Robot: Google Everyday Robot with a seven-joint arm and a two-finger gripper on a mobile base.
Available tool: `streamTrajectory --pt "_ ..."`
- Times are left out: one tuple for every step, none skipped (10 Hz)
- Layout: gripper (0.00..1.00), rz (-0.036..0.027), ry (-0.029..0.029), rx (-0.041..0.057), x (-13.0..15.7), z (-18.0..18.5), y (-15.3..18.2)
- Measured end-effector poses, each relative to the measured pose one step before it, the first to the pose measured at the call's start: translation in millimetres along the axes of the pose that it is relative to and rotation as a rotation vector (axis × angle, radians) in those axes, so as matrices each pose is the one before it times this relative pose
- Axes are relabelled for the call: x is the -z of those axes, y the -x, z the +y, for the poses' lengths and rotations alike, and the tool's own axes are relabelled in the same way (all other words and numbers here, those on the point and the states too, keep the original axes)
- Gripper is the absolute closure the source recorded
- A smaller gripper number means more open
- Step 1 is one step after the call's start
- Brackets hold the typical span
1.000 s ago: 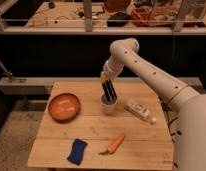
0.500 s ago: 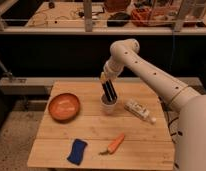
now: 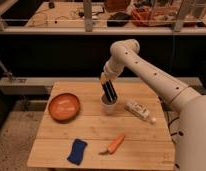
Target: Place the eraser in the ceramic cup
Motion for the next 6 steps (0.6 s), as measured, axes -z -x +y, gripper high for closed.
streamTrajectory --pt "0.97 0.0003 -0.00119 0.00332 0.42 0.13 0.4" --pt "0.97 0.00002 -0.00043 0.00189 0.06 0.01 0.23" --pt "0.97 -0.00073 -0.00035 0.00475 -0.18 -0.35 0.35" --pt "0.97 -0.00073 -0.00034 0.00476 -0.17 -0.57 0.28" --pt "0.97 -0.00083 -0.00071 0.00583 -0.16 -0.76 0.41" --pt "0.97 0.0008 0.00075 0.00499 1.08 -0.39 -0.21"
